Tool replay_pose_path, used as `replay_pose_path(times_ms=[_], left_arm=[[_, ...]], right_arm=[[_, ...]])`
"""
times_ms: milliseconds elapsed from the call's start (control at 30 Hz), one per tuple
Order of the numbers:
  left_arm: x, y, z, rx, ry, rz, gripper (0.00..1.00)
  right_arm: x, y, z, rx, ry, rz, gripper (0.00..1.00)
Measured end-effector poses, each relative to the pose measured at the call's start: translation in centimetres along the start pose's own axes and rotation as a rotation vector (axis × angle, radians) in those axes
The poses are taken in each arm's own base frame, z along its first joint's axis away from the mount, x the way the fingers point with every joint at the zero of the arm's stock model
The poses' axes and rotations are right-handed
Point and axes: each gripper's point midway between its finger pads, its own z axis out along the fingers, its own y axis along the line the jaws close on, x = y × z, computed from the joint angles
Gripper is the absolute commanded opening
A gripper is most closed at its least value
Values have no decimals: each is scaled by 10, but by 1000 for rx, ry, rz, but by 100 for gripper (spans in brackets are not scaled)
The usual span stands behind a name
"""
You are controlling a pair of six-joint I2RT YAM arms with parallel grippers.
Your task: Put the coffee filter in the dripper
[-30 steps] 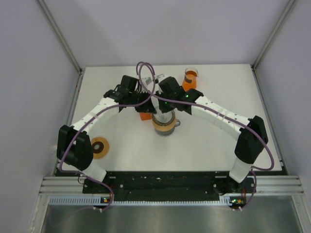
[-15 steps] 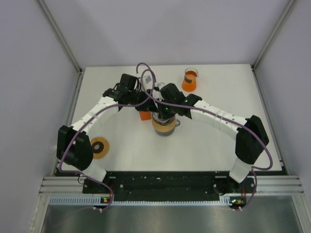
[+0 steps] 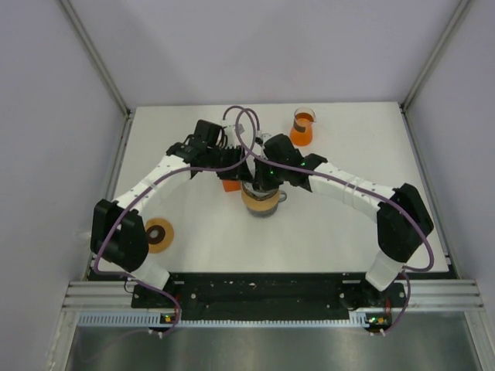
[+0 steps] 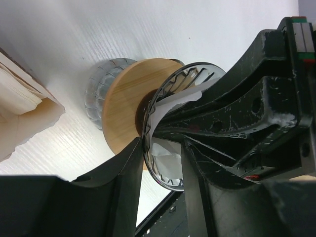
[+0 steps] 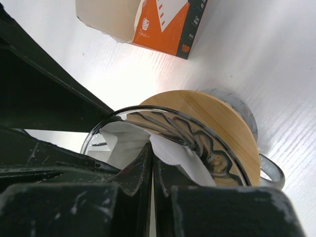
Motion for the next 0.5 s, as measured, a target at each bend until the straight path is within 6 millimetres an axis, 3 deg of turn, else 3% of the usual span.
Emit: replay_pose_path(times_ms=[333, 500], left_arm=[[3, 5, 2, -21, 4, 1, 11], [4, 4, 2, -17, 8, 9, 6]], right_arm=[[-5, 6, -6, -35, -26, 40, 0], [-12, 7, -14, -34, -55, 31, 0]])
